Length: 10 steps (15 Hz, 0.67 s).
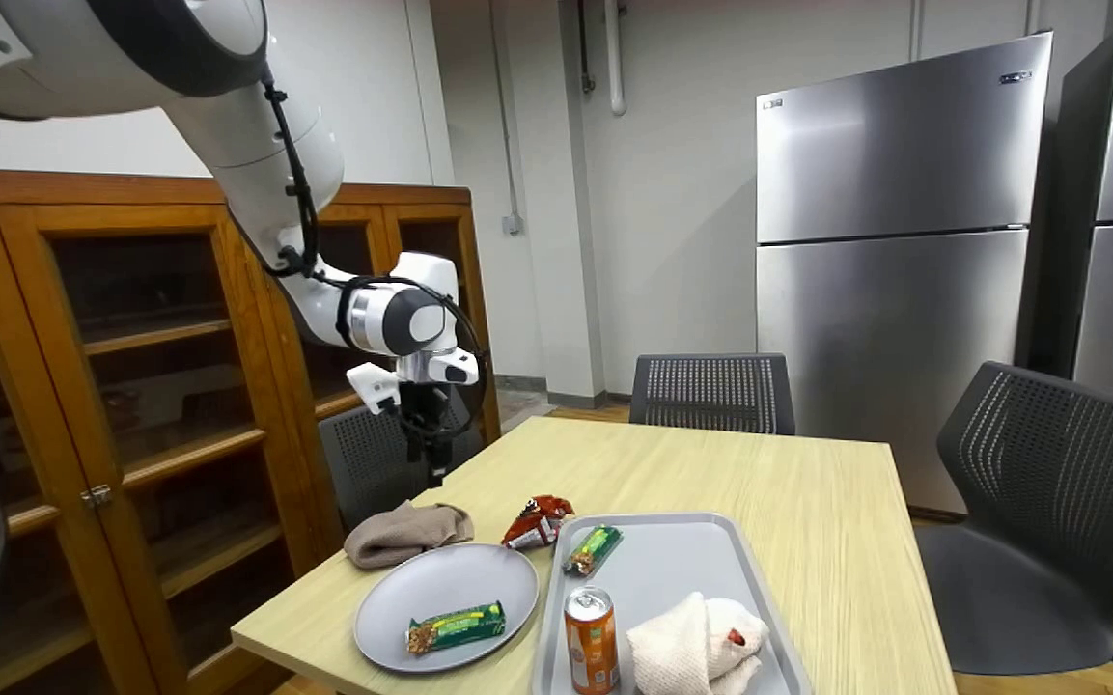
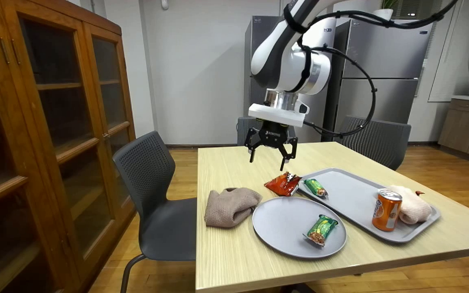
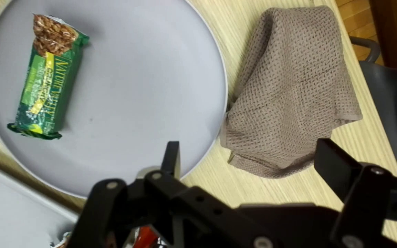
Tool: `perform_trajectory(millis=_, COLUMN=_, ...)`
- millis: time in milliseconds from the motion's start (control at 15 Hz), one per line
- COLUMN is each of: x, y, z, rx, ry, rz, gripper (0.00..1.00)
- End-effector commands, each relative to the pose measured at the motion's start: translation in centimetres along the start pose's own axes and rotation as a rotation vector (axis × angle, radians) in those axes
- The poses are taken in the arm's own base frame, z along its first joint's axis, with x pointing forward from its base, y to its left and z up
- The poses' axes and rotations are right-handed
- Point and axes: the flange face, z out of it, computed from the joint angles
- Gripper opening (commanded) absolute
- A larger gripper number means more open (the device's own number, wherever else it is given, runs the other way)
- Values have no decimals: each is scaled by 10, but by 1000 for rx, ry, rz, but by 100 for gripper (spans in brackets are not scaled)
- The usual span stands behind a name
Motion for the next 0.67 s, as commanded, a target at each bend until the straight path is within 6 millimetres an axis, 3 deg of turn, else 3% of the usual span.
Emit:
perform_trajectory(millis=0, x=-17, y=33, z=-13, rx=38, ry=14, rz=72, gripper=100)
perform_trajectory(millis=400, x=-42, y=64, z=-13, rx=47, ry=56, rz=140, gripper=100)
perform_trajectory(millis=467, x=-25, y=54, z=-2, rx=32, ry=42, rz=109, gripper=100)
perform_trajectory(millis=600, x=-32, y=60, z=-2, rx=30, ry=45, rz=113, gripper=100)
